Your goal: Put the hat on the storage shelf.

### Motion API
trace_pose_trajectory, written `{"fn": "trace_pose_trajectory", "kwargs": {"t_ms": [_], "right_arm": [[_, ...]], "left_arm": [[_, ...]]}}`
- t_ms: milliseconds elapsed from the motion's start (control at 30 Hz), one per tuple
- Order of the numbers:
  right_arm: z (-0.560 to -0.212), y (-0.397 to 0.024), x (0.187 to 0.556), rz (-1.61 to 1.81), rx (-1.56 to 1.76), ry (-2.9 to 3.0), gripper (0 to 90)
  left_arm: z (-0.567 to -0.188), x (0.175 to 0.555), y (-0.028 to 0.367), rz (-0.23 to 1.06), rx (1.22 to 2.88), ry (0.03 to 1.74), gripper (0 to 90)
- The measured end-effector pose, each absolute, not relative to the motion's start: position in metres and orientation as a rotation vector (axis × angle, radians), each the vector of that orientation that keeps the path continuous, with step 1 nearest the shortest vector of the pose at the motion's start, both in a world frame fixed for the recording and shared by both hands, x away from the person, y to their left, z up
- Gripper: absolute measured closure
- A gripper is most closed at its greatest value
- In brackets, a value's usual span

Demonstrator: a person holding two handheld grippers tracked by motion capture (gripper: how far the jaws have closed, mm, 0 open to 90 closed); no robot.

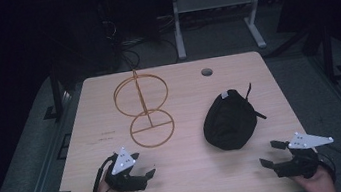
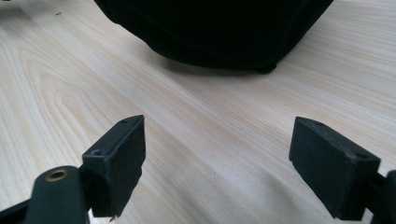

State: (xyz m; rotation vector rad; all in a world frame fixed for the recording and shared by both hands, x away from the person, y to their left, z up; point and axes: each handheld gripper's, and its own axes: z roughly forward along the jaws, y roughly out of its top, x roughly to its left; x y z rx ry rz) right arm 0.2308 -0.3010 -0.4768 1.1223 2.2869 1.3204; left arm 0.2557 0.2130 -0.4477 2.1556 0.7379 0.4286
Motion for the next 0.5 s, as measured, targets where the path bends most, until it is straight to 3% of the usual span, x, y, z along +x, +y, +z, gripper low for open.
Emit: {"fn": "trace_pose_trajectory", "kwargs": {"t_ms": [500], "right_arm": [[-0.471, -0.295, 0.225, 1.333, 1.104, 2.264, 18.3]], "left_arm": [[-0.444, 0.252, 0.19, 0.399, 2.176, 0.659, 20.9]]}}
